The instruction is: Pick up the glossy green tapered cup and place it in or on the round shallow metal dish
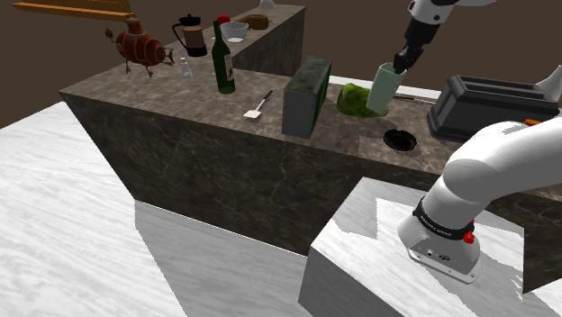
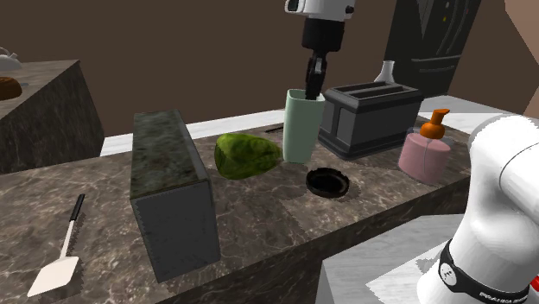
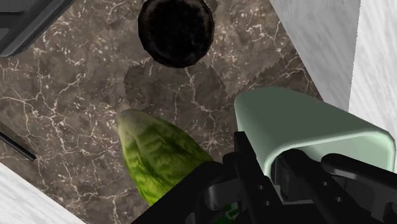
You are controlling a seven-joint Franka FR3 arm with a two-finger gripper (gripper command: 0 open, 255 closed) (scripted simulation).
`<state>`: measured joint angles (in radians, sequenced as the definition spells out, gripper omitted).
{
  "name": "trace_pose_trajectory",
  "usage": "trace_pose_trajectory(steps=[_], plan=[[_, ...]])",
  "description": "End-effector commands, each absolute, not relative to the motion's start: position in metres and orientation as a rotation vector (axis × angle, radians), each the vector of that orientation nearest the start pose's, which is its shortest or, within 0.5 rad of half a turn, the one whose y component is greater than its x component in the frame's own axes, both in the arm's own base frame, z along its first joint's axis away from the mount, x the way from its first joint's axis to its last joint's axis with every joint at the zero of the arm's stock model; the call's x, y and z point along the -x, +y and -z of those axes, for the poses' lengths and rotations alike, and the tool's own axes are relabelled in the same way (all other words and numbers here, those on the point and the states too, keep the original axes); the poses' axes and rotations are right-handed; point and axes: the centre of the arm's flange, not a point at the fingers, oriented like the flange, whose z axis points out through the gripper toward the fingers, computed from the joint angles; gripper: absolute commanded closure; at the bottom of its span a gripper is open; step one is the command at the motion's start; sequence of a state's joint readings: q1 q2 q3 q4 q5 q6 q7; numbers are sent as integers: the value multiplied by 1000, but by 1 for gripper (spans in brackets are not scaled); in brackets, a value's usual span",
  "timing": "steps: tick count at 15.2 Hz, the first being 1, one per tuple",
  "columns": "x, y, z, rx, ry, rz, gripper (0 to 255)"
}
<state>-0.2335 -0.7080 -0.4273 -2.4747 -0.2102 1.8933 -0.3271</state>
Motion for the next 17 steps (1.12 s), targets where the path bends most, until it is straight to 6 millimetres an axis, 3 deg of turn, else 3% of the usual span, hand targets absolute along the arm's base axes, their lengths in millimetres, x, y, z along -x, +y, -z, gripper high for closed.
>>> trace_pose_trajectory(steps=[1, 9, 17], plan=[[-252, -266, -517, 3097, 297, 169, 255], [-178, -338, -542, 3097, 297, 169, 255], [-178, -338, -500, 3097, 297, 169, 255]])
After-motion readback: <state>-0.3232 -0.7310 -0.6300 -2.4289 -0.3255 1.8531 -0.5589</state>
